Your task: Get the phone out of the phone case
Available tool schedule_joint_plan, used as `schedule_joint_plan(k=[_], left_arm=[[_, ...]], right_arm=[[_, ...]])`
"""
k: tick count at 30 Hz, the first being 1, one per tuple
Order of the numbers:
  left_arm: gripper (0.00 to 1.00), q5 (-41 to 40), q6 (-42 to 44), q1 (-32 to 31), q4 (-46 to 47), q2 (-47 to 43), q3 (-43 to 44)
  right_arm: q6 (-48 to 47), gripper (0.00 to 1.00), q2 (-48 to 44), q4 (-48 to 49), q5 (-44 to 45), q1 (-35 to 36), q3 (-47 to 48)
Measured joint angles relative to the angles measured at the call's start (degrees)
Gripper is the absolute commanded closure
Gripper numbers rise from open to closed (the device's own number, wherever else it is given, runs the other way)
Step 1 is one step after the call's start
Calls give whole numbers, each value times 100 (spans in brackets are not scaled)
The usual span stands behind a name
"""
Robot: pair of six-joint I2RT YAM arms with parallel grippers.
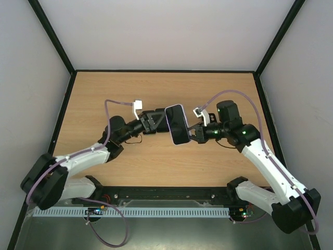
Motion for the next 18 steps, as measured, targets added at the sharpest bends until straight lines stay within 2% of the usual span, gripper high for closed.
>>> schedule_joint_plan(k=[5,9,13,18], left_arm=[[36,-1700,466,-256,-1091,-848,-96],[38,-2859,824,-1108,-1510,-1187,-361],[39,-3818,1115,-2057,-1908,-1080,-509],[40,-4684,1530,-2887,-2251,-345,-238]], right_arm=[[496,98,-195,92,1196,-28,-435],[813,98,52,70,2140,-140,-752],[1027,98,208,-26,2892,-195,-1049],[1248,98,57,2,3171,-195,-1464]])
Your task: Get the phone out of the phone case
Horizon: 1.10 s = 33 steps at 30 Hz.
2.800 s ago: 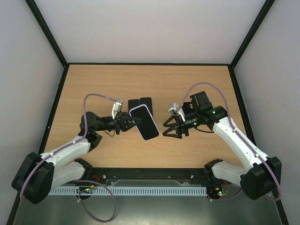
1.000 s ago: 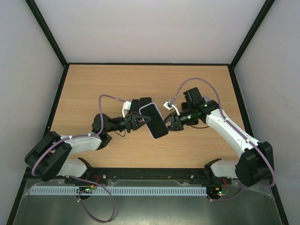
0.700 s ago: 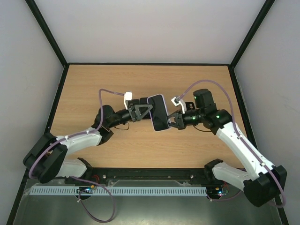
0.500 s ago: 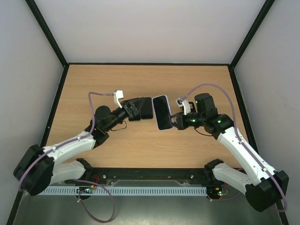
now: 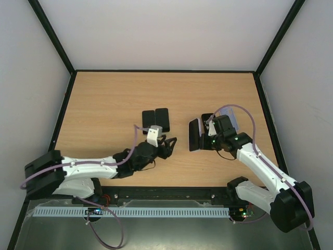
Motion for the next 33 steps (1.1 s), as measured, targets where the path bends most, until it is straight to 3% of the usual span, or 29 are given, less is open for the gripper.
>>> schedule_joint_plan(k=[10,33], left_arm=[[34,-730,1021,-804,-120,1628,1045],[35,-702,1895,-929,142,3241,1508]], right_arm=[[424,98,133,313,17,-24,-437],[551,98,1550,728,11,-48,-345]])
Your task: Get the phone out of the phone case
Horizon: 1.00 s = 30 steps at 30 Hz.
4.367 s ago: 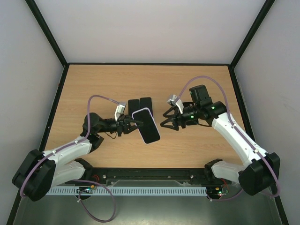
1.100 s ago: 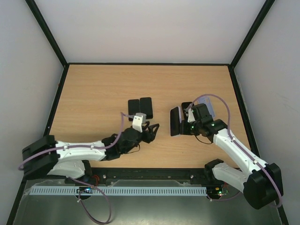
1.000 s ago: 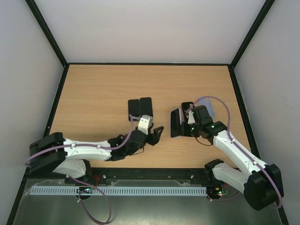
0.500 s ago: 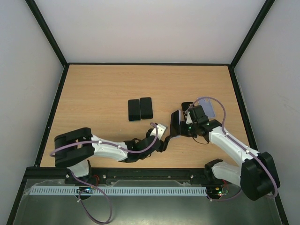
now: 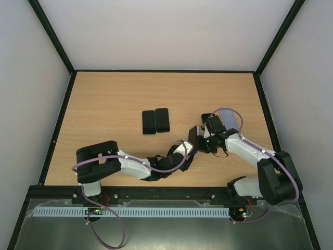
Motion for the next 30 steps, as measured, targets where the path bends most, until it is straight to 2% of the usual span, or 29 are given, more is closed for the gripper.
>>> schedule_joint_plan(k=[7,13,19,30], left_arm=[[36,-72,160,0,0,339,315],[41,-291,177,0,-92,570,566],[54,-538,83,-15,-114,621,603],[68,-520,-339,28,291,492,273]], right_arm=[[-66,98,190,-50,-61,-9,149],[-107,98,225,-52,-90,-13,166],[-177,98,225,-42,-96,-26,166],[-273,98,225,177,-286,0,166]])
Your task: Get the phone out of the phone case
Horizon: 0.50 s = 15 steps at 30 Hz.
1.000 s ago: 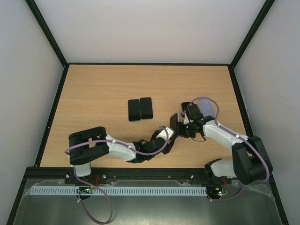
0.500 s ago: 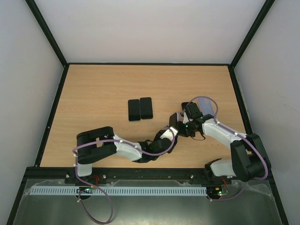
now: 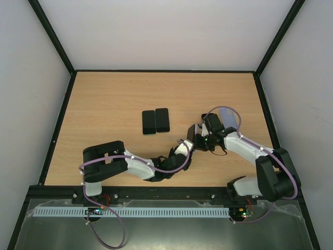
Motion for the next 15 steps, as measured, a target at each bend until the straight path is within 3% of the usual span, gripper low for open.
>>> schedule_joint_plan(k=[8,15], left_arm=[[71,-330,-234,-2,-328,260,461],[92,-750,-258,-9,-621,498,820]], right_arm=[[44,98,-22,142,-101,-57,-4],[168,98,-55,306,-114,-118,-4]])
